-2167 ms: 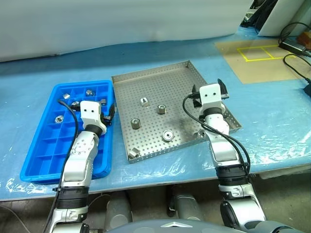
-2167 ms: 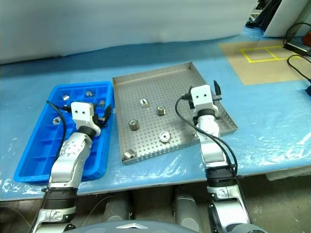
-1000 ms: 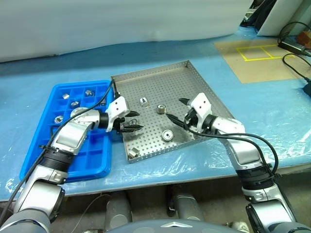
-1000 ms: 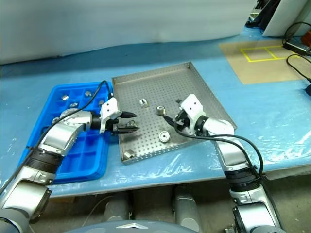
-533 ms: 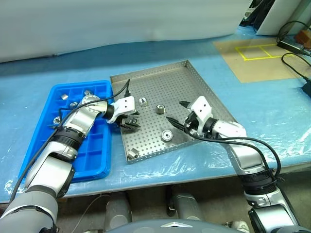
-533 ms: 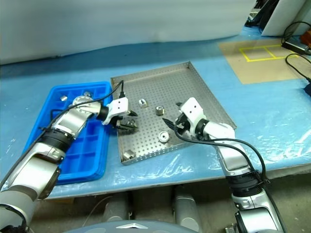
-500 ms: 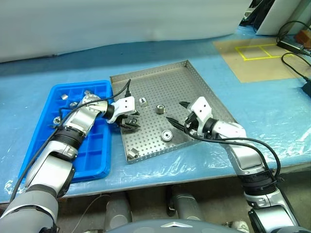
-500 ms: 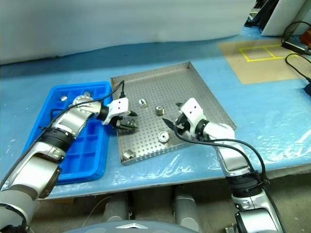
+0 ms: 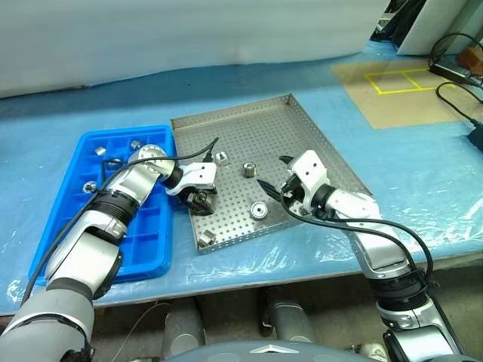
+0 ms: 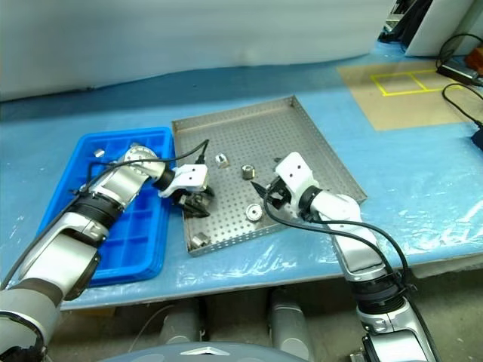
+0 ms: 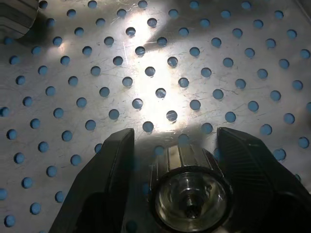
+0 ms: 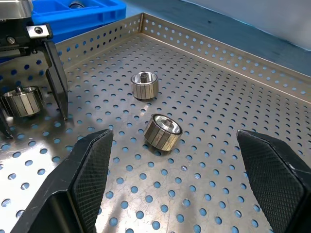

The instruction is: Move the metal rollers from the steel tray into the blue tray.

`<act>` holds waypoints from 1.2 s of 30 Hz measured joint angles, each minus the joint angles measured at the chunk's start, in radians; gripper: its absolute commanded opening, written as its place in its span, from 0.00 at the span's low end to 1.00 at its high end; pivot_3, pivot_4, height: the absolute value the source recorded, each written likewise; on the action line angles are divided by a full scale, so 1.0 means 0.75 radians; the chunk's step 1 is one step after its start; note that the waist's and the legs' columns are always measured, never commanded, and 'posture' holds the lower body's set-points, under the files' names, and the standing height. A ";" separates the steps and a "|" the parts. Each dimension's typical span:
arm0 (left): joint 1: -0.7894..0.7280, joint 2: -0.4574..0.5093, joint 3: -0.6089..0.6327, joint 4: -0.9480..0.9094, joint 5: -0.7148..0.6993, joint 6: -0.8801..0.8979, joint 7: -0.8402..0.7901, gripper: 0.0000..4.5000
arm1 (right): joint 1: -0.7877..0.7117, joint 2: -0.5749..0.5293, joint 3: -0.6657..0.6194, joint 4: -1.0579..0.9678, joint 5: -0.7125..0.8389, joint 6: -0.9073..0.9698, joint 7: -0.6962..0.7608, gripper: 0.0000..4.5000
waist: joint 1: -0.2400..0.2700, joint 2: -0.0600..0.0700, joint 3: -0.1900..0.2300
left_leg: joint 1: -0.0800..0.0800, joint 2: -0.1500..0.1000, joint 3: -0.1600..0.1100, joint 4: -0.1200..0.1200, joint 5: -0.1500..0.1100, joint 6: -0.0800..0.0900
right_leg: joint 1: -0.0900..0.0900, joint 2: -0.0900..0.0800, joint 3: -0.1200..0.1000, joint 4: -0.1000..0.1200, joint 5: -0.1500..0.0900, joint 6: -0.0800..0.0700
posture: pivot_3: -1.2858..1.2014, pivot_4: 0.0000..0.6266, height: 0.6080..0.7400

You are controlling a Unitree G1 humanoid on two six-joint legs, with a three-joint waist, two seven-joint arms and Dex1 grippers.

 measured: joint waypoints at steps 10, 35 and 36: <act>-0.005 0.008 0.000 0.043 0.040 -0.092 0.027 0.42 | -0.106 0.000 0.000 -0.226 0.006 0.271 -0.045 0.96 | -0.002 0.000 0.000 | 0.013 0.000 0.000 -0.002 0.000 -0.001 | 0.012 0.000 0.000 -0.001 -0.004 0.007 | 0.41 0.24 1.00; 0.611 0.253 0.604 -1.138 -0.209 0.700 0.509 0.42 | -0.290 0.115 0.057 0.578 0.195 -0.303 0.497 0.96 | 0.001 -0.001 0.002 | -0.006 0.002 0.003 -0.010 0.001 -0.002 | -0.010 0.001 -0.002 0.002 -0.004 -0.006 | 0.57 0.24 1.00; 0.670 0.266 0.663 -1.211 -0.218 0.761 0.547 0.42 | -0.328 0.143 0.075 0.623 0.195 -0.331 0.538 0.96 | 0.002 -0.001 0.002 | -0.005 0.003 0.003 -0.011 0.001 -0.002 | -0.012 0.001 -0.003 0.002 -0.003 -0.007 | 0.58 0.24 1.00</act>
